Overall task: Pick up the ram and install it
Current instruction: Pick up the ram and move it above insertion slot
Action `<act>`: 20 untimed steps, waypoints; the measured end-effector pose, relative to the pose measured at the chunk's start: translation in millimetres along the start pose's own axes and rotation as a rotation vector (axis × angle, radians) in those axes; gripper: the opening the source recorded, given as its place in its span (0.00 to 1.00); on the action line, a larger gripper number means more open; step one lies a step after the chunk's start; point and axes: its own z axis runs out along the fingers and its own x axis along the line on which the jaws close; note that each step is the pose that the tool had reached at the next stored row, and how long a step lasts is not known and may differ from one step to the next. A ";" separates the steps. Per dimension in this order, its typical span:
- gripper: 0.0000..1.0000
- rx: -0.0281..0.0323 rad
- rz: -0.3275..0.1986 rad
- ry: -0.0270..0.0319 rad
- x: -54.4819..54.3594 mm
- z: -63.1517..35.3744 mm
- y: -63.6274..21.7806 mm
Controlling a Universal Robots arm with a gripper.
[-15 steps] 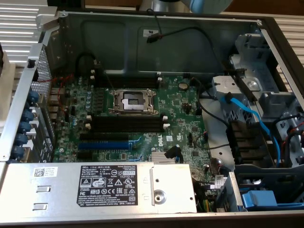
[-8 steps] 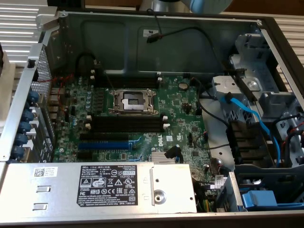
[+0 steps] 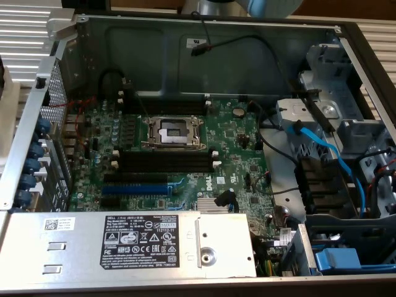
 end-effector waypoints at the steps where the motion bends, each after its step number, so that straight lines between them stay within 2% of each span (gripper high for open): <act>1: 0.10 0.0000 0.000 -0.0003 0.5 1.8 0.0; 20: 0.10 -0.0002 0.000 -0.0006 15.9 35.6 -0.9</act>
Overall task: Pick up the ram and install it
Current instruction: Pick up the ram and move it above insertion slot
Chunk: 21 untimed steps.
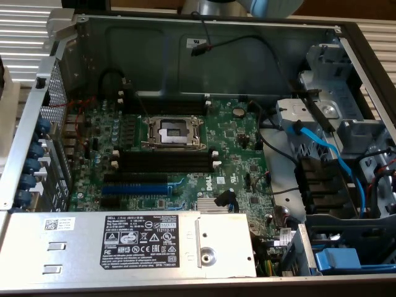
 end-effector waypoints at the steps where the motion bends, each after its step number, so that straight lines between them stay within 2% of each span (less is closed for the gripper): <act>1: 0.10 0.0001 0.000 0.0000 0.7 1.9 -0.3; 4: 0.10 -0.0001 0.000 0.0000 2.6 7.3 -1.2; 6: 0.10 0.0000 0.000 0.0000 4.2 14.4 -1.4; 14: 0.10 -0.0004 0.000 -0.0001 6.4 29.0 -1.6; 15: 0.10 -0.0018 0.000 -0.0002 7.1 32.5 -1.5; 17: 0.10 -0.0117 0.000 -0.0013 9.1 35.6 -0.9; 18: 0.10 -0.0148 0.001 -0.0019 11.8 35.6 -0.5; 21: 0.10 -0.0162 0.001 -0.0020 14.5 35.5 -0.2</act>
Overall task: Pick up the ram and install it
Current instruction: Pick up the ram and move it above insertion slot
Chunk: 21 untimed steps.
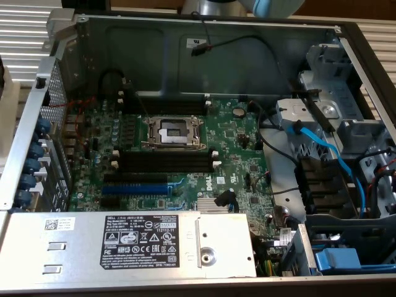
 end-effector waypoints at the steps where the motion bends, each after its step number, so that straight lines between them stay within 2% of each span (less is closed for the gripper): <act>1: 0.10 0.0000 0.000 0.0000 0.0 0.0 0.0; 4: 0.11 0.0000 0.000 0.0000 0.0 0.0 0.0; 7: 0.31 -0.0001 0.000 0.0000 0.0 0.0 0.0; 9: 0.31 -0.0001 0.000 0.0004 0.1 0.1 0.0; 10: 0.31 -0.0014 0.000 0.0100 0.2 1.1 0.0; 11: 0.31 -0.0032 0.001 0.0254 -0.7 2.5 -0.2; 12: 0.31 -0.0038 -0.001 0.0278 -0.8 2.8 -0.2; 18: 0.31 -0.0023 -0.013 0.0283 -1.9 9.9 -2.1; 21: 0.31 -0.0026 -0.017 0.0285 -2.5 16.4 -3.9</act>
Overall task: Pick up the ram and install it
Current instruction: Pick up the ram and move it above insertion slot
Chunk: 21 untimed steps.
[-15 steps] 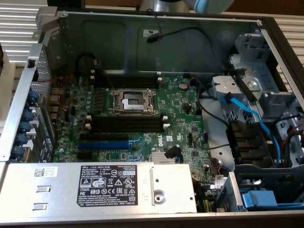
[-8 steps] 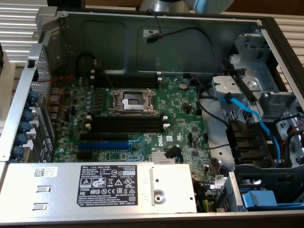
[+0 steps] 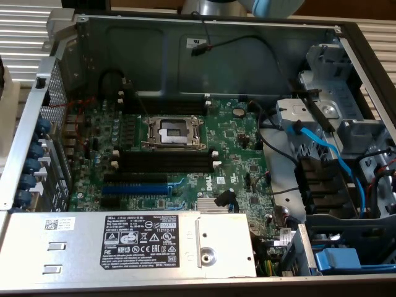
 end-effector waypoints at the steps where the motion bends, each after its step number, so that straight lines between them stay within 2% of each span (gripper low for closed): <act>1: 0.31 0.0000 -0.001 0.0000 -0.3 1.2 -0.1; 4: 0.31 -0.0006 -0.003 0.0001 -0.4 4.2 -0.2; 8: 0.31 -0.0054 -0.004 -0.0006 -0.5 5.9 -0.2; 12: 0.31 -0.0079 -0.004 -0.0010 -0.5 8.0 -0.3; 17: 0.31 -0.0184 -0.006 -0.0023 -0.3 8.4 -1.4; 21: 0.31 -0.0185 -0.006 -0.0025 -0.2 8.5 -2.4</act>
